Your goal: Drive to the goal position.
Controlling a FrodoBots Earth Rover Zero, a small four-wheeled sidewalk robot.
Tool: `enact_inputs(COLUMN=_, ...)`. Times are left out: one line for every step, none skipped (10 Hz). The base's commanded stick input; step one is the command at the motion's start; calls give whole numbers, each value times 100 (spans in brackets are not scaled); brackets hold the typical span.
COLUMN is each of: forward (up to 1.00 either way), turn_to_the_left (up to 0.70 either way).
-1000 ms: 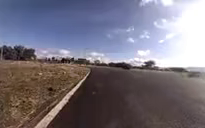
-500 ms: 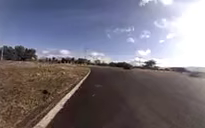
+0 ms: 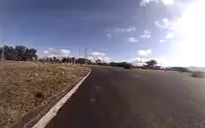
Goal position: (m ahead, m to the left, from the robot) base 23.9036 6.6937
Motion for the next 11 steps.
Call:
enact_inputs(forward=45, turn_to_the_left=0)
enact_inputs(forward=45, turn_to_the_left=0)
enact_inputs(forward=45, turn_to_the_left=0)
enact_inputs(forward=45, turn_to_the_left=0)
enact_inputs(forward=45, turn_to_the_left=0)
enact_inputs(forward=45, turn_to_the_left=0)
enact_inputs(forward=45, turn_to_the_left=0)
enact_inputs(forward=45, turn_to_the_left=0)
enact_inputs(forward=45, turn_to_the_left=0)
enact_inputs(forward=45, turn_to_the_left=0)
enact_inputs(forward=45, turn_to_the_left=0)
